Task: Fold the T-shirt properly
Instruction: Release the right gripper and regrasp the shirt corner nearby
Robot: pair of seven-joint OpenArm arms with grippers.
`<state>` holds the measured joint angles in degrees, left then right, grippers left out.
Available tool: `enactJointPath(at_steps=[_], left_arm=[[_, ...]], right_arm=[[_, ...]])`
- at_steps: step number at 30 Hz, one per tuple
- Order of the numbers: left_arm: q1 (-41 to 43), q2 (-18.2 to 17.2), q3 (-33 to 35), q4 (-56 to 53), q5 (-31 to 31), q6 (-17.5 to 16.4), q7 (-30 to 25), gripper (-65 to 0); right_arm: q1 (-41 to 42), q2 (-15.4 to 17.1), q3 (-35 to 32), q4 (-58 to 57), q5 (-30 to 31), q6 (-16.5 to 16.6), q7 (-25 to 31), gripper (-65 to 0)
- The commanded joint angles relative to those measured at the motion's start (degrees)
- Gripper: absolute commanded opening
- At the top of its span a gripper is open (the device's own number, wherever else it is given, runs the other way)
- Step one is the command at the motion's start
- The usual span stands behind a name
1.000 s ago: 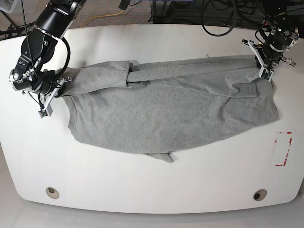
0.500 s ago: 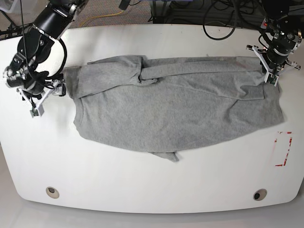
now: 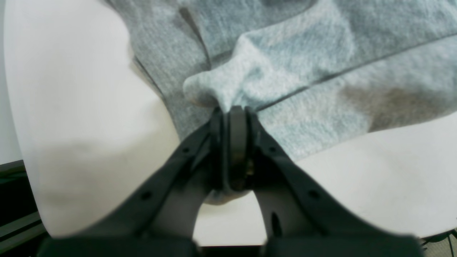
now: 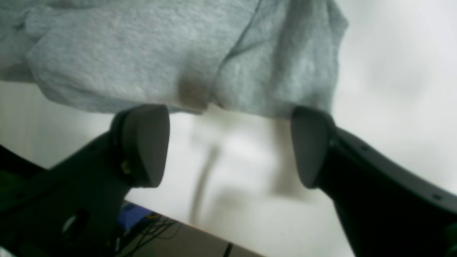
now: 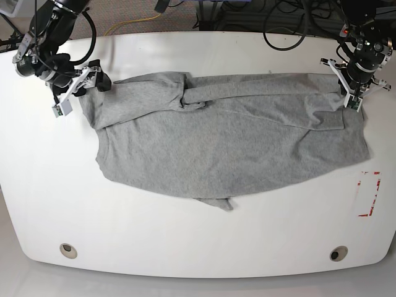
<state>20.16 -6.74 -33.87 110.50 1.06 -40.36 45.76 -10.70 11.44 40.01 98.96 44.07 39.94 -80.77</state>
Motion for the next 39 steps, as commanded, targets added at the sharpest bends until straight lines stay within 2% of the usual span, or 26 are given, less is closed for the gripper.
enactJointPath(at_steps=[1, 6, 13, 19, 21, 24, 27, 31, 35, 39], left_arm=[[-0.1, -0.6, -0.3, 0.9, -0.4, 0.4, -0.8, -65.0], [-0.1, -0.6, -0.2, 0.9, -0.4, 0.4, -0.8, -65.0], [0.0, -0.6, -0.3, 0.9, -0.3, 0.4, -0.8, -65.0], [0.1, -0.6, -0.3, 0.9, -0.4, 0.4, -0.8, -65.0], [0.1, -0.6, -0.3, 0.9, -0.4, 0.4, -0.8, -65.0], [0.1, -0.6, -0.3, 0.9, -0.3, 0.4, -0.8, -65.0], [0.1, -0.6, -0.3, 0.9, -0.3, 0.4, -0.8, -65.0], [0.1, -0.6, -0.3, 0.9, -0.3, 0.4, -0.8, -65.0], [0.1, -0.6, -0.4, 0.9, -0.3, 0.4, -0.8, -65.0], [0.0, -0.6, -0.6, 0.9, -0.6, 0.4, -0.8, -65.0]], right_arm=[[0.5, 0.3, 0.1, 1.0, -0.7, 0.1, 1.9, -14.1], [2.0, 0.3, -3.0, -1.9, -1.1, 0.1, 2.4, -14.1], [3.4, 0.1, -3.4, -5.8, -1.0, 0.1, 3.8, -14.1], [4.2, -2.0, -3.5, -6.0, -1.0, 0.1, 3.8, -14.3], [4.2, -3.6, -3.5, -5.8, -1.0, 0.1, 3.8, -15.7], [4.5, -4.2, -3.5, -6.0, -1.0, 0.1, 3.8, -27.1], [4.6, -4.5, -3.5, -6.1, -1.0, 0.1, 3.8, -45.2], [4.1, -4.5, -3.4, -3.7, -0.6, 0.1, 3.7, -63.9], [1.4, -4.0, -3.1, 0.9, 2.3, 0.1, 2.9, -65.0], [-1.6, -1.5, -3.0, 3.9, 7.0, 0.1, 1.0, -65.0]])
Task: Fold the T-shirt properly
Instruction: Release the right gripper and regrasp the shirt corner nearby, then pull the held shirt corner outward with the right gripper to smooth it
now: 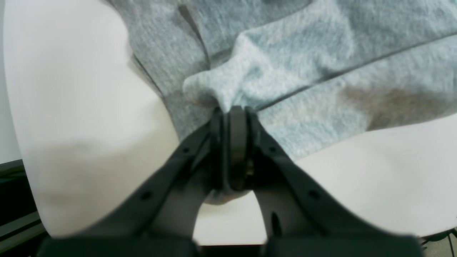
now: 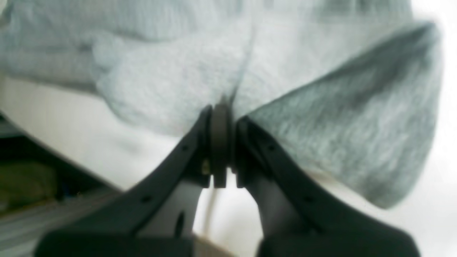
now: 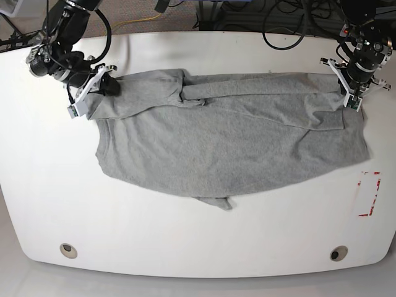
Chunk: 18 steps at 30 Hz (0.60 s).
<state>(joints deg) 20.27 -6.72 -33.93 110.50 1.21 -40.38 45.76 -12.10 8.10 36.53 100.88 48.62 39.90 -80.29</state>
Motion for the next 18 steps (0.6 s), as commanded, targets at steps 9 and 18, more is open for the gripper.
enactJointPath(at_steps=[9, 18], left_arm=[[-0.4, 0.3, -3.8, 0.9, -1.0, 0.4, -0.8, -65.0], [-1.2, 0.5, -5.6, 0.9, -0.9, 0.4, -0.8, -65.0]], right_arm=[[-2.5, 7.2, 0.5, 1.9, 15.2, 0.1, 0.5, -65.0], [-2.8, 7.6, -0.1, -2.8, 19.0, 0.1, 0.4, -65.0]])
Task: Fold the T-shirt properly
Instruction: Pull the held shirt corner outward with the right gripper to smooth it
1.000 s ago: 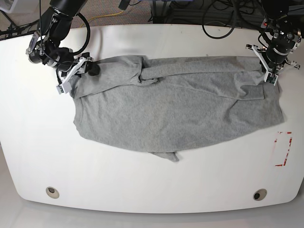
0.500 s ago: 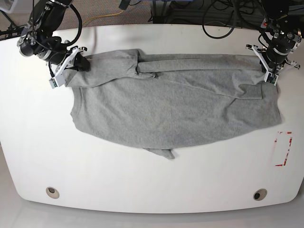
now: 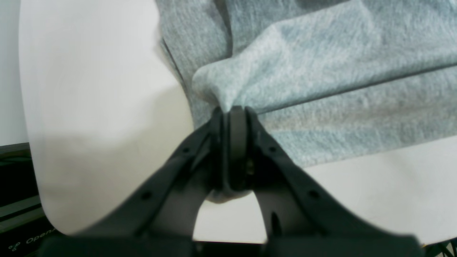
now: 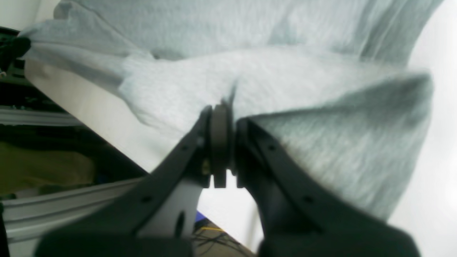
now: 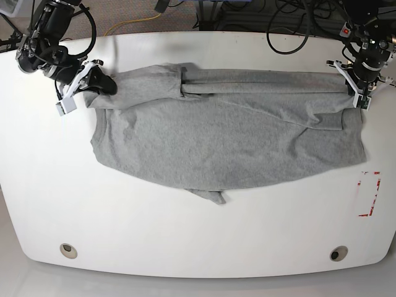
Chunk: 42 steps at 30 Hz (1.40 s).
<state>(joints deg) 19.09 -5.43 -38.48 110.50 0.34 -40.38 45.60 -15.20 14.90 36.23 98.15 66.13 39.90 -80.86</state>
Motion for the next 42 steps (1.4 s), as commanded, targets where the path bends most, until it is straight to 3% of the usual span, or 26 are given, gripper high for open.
enactJointPath(at_steps=[1, 3, 10, 12, 22, 26, 34, 42], left_arm=[[0.0, -0.8, -1.3, 0.9, 0.0, 0.4, -0.6, -65.0], [0.1, -0.8, -1.3, 0.9, 0.0, 0.4, -0.6, -65.0], [0.2, -0.7, -1.3, 0.9, 0.0, 0.4, -0.6, -65.0], [0.2, -0.7, -1.3, 0.9, 0.1, 0.4, -0.6, -65.0], [0.2, -0.7, -1.2, 0.9, 0.1, 0.4, -0.6, -65.0], [0.2, -0.7, -1.2, 0.9, 0.1, 0.4, -0.6, -65.0], [0.2, -0.7, -1.2, 0.9, 0.1, 0.4, -0.6, -65.0], [0.3, -0.7, -1.5, 0.9, 0.1, 0.4, -0.6, -65.0]], right_arm=[[0.1, 0.8, 0.2, -1.0, 1.5, 0.1, 1.0, -65.0], [-0.1, 0.7, 0.2, -1.9, 1.5, 0.1, 1.0, -62.9], [-2.9, 0.7, 0.2, -1.8, 1.6, 0.1, 1.0, -24.1], [-4.3, 0.7, 0.2, -1.8, 1.7, 0.1, 1.0, -19.8], [-10.8, 0.9, 0.3, -1.8, 1.2, 0.1, 1.5, -24.4], [-11.4, 0.4, 0.4, -1.8, -3.4, 0.1, 2.3, -24.3], [-9.4, -6.3, 0.4, -1.0, -13.6, 0.1, 3.0, -24.6], [-8.1, -10.0, 0.3, 0.7, -15.6, 0.1, 3.0, -25.5]])
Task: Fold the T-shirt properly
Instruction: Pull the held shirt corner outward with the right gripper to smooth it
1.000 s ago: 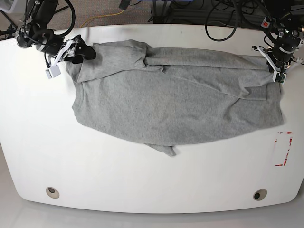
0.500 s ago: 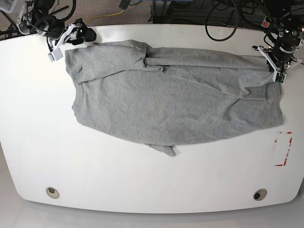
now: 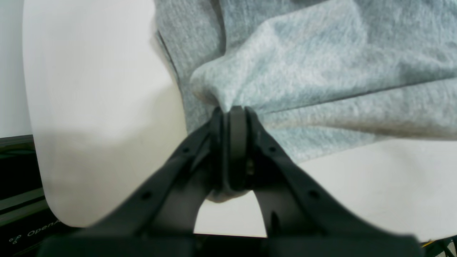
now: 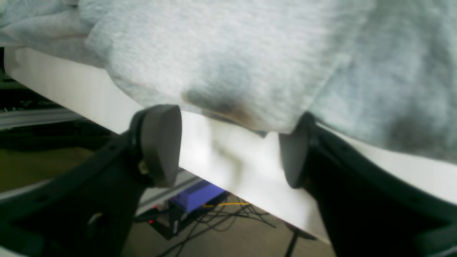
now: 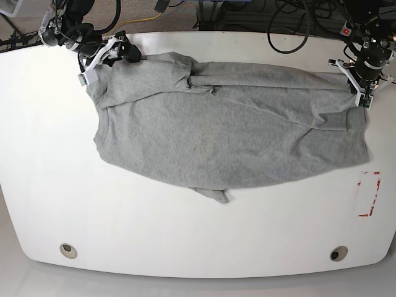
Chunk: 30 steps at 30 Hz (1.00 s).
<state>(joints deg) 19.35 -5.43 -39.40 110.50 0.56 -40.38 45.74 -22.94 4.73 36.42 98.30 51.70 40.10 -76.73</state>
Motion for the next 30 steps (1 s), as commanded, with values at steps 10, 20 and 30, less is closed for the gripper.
enactJointPath(at_steps=[10, 20, 30], left_arm=[[0.0, -0.7, -0.4, 0.9, -0.2, 0.4, -0.8, -65.0], [-0.1, -0.7, -0.2, 0.9, -0.2, 0.4, -0.8, -65.0], [-0.2, -0.7, -0.2, 0.9, -0.1, 0.4, -0.8, -65.0]], right_arm=[[-0.3, 0.1, 0.1, 0.6, -1.2, -0.1, -1.1, -65.0], [-4.3, 0.1, 0.1, 9.7, -0.8, -0.1, -1.3, -65.0], [-12.2, 0.5, 0.1, 12.3, -0.8, -0.1, -1.3, -65.0]])
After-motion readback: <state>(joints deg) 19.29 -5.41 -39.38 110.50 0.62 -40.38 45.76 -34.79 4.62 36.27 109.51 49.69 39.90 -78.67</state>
